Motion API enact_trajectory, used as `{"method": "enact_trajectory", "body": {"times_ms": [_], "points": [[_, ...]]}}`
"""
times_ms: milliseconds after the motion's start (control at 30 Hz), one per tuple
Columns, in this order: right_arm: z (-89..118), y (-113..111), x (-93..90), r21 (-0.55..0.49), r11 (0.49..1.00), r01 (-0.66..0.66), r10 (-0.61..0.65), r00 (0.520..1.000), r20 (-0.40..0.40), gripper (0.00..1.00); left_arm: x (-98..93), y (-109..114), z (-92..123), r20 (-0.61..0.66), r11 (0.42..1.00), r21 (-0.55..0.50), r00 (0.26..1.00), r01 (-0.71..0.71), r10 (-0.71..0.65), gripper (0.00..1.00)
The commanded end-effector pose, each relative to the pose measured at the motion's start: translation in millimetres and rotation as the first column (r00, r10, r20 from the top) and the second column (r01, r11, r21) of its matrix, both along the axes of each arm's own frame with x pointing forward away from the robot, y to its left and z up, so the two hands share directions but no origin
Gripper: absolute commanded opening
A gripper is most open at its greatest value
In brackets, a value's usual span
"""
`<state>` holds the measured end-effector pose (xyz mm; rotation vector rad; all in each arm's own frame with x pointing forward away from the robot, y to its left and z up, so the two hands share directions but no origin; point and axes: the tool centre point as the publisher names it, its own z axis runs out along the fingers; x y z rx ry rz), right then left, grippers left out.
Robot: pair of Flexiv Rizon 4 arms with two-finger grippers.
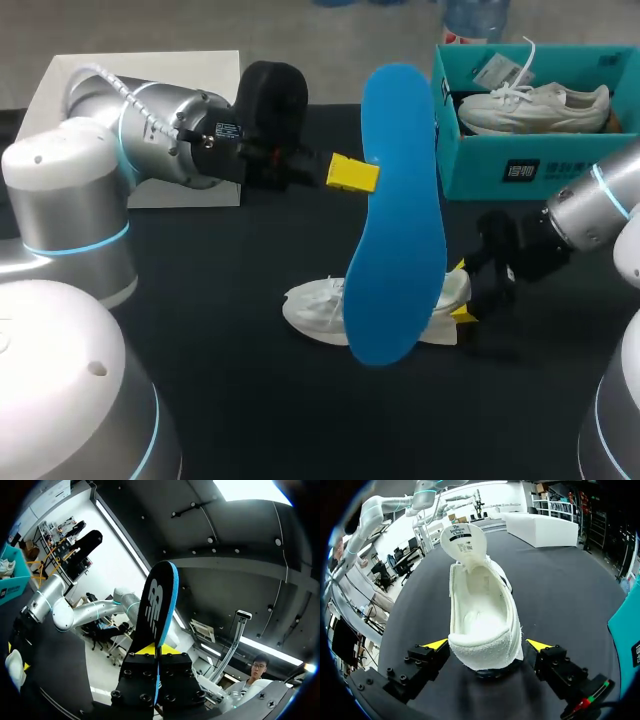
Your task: Take the shoe out of the shoebox, open the shoe tongue, remove and reinsert the insole, then place the shoe into the shoebox
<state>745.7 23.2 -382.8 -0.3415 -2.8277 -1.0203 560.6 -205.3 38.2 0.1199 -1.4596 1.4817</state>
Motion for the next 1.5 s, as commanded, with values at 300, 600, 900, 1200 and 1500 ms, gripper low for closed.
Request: {"method": "enact_trajectory", "body": {"times_ms": [300,600,900,1200,1500], "points": [[34,-7,-10.0,-0.293,0.956,-0.014,0.014,1.000,-0.003,1.00,-0.6,0,0,0.000,1.000,0.000,1.000,-0.001,0.001,0.00],[51,-10,-10.5,-0.380,0.924,-0.030,0.031,1.000,-0.002,1.00,-0.6,0,0,0.000,1.000,0.000,1.000,-0.001,0.001,0.00],[64,-6,-7.7,-0.473,0.879,-0.056,0.059,0.998,-0.008,1.00,-0.6,0,0,0.000,1.000,0.000,1.000,-0.001,0.001,0.00],[71,-4,0.9,-0.516,0.854,-0.066,0.066,0.998,-0.018,1.00,-0.6,0,0,0.000,1.000,0.000,1.000,-0.001,0.001,0.00],[76,-1,3.7,-0.577,0.814,-0.075,0.081,0.997,-0.016,1.00,-0.6,0,0,0.000,1.000,0.000,1.000,-0.001,0.001,0.00]]}}
